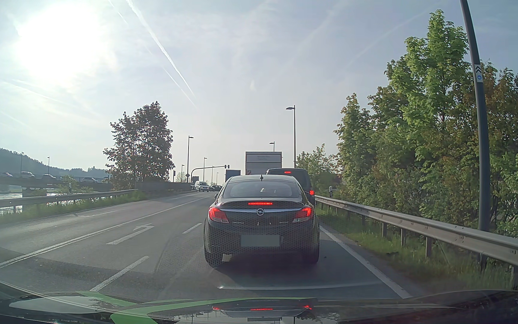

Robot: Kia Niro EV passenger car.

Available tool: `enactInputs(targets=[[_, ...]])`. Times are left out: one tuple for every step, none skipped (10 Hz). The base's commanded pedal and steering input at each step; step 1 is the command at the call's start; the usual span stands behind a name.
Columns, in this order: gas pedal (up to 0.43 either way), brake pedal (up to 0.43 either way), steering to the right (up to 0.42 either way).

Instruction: Follow the waypoints while adhering to traffic rules and regulations

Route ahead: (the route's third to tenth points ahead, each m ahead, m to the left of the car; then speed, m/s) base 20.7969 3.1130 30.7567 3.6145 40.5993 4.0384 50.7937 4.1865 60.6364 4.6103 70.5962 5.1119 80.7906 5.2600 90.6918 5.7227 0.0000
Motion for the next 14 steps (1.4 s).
enactInputs(targets=[[0.0, 0.506, 0.003], [0.0, 0.506, 0.003], [0.0, 0.5, 0.003], [0.0, 0.5, 0.003], [0.0, 0.5, 0.003], [0.0, 0.494, 0.003], [0.0, 0.494, 0.003], [0.0, 0.494, 0.003], [0.0, 0.494, 0.003], [0.0, 0.488, 0.003], [0.0, 0.488, 0.003], [0.0, 0.488, 0.003], [0.0, 0.488, 0.003], [0.0, 0.482, 0.003]])
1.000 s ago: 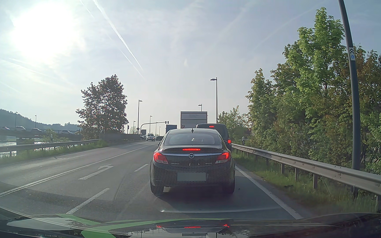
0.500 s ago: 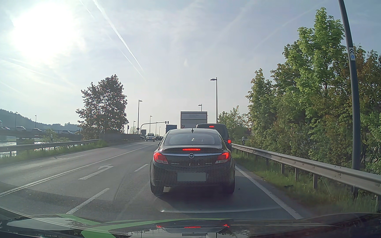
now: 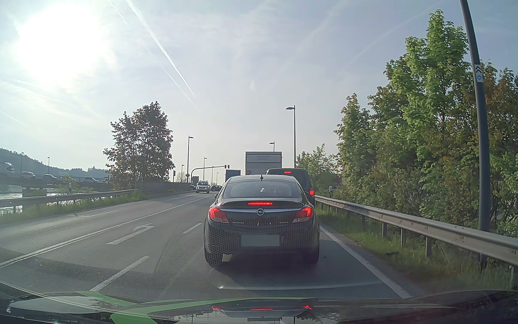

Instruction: Follow the waypoints while adhering to traffic rules and regulations

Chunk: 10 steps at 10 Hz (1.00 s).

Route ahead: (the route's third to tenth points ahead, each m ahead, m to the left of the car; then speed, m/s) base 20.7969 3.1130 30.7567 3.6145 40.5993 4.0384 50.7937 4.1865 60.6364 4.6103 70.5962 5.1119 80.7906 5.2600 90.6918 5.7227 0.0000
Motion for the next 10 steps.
enactInputs(targets=[[0.0, 0.482, 0.003], [0.0, 0.482, 0.003], [0.0, 0.482, 0.003], [0.0, 0.476, 0.003], [0.0, 0.476, 0.003], [0.0, 0.476, 0.003], [0.0, 0.476, 0.003], [0.0, 0.482, 0.003], [0.0, 0.476, 0.003], [0.0, 0.476, 0.003]])
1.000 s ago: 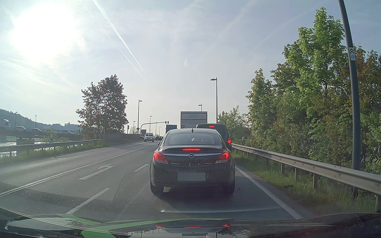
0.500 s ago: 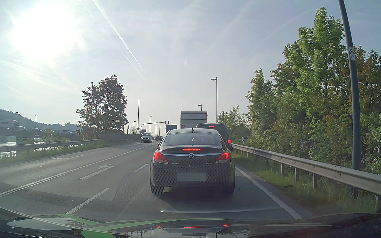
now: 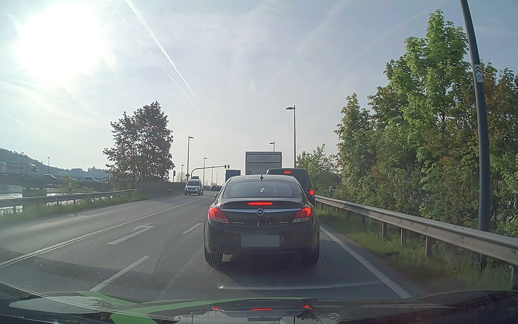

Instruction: Follow the waypoints while adhering to traffic rules and regulations

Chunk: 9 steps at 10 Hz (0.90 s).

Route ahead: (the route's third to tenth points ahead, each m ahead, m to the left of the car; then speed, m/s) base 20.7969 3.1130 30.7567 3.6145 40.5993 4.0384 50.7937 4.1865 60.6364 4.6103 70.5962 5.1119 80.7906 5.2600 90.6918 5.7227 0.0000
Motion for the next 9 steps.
enactInputs(targets=[[0.0, 0.476, 0.003], [0.0, 0.476, 0.003], [0.0, 0.476, 0.003], [0.0, 0.476, 0.003], [0.0, 0.476, 0.003], [0.0, 0.476, 0.003], [0.0, 0.476, 0.003], [0.0, 0.47, 0.003], [0.0, 0.476, 0.003]])
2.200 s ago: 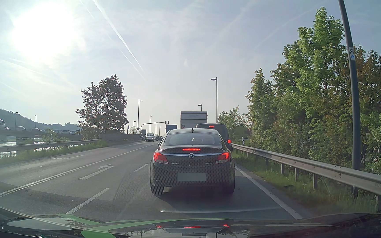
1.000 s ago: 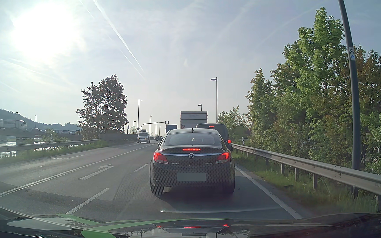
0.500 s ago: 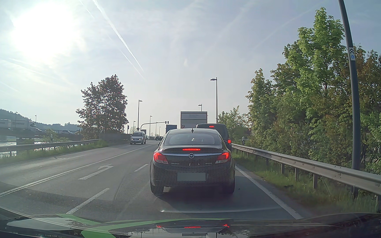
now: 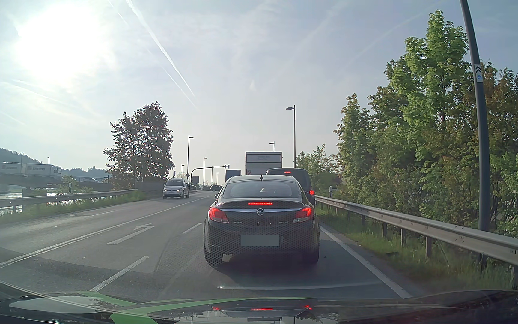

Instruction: Follow the waypoints while adhering to traffic rules and regulations

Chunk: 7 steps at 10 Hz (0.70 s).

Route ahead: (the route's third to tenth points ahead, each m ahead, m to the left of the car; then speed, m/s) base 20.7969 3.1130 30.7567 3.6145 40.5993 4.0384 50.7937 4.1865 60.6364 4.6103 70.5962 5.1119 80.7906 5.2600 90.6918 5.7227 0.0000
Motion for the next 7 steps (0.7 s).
enactInputs(targets=[[0.0, 0.476, 0.003], [0.0, 0.47, 0.003], [0.0, 0.476, 0.003], [0.0, 0.47, 0.003], [0.0, 0.47, 0.003], [0.0, 0.47, 0.003], [0.0, 0.47, 0.003]])
